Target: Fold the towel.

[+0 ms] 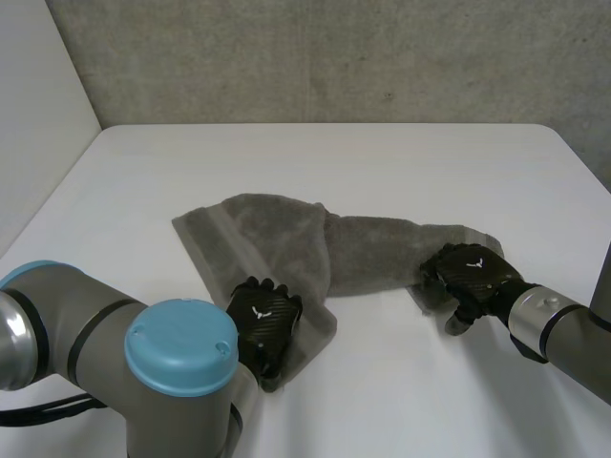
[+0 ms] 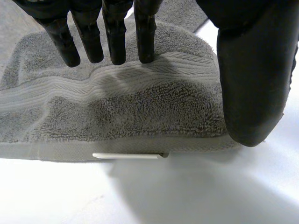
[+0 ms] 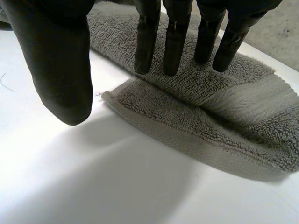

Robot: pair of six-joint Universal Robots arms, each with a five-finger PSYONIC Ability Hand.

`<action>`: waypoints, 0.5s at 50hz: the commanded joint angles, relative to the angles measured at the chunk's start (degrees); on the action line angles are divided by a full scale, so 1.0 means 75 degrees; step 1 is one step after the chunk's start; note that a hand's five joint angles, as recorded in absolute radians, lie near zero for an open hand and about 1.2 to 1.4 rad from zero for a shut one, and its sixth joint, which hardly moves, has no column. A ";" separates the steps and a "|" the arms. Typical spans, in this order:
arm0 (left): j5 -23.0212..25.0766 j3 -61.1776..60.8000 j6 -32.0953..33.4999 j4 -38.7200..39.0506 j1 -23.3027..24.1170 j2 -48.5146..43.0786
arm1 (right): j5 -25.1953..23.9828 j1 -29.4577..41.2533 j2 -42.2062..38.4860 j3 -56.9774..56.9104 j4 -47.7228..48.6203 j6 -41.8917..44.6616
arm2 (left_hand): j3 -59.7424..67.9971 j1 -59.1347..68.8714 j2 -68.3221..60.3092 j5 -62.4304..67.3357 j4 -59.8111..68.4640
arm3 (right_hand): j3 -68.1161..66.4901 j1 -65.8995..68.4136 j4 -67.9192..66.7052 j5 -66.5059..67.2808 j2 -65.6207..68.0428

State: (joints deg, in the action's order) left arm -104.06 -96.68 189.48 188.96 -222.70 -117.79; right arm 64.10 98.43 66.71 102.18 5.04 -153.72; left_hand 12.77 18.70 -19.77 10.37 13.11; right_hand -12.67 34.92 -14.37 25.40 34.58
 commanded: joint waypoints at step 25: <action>-0.0235 0.0024 -0.0162 0.0188 -0.0014 -0.0267 | 0.0512 0.0470 -0.0656 -0.0205 0.0839 -0.0035 | -0.0370 0.0282 -0.0139 0.0058 -0.0415 | 0.0356 0.1802 0.0582 0.1738 0.1847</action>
State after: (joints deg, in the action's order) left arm -105.32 -96.50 188.25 190.07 -222.77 -120.04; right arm 67.92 101.95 61.81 100.56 10.74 -153.92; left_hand 12.77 18.70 -19.77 10.39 13.11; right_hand -12.67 46.54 -14.37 36.38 46.38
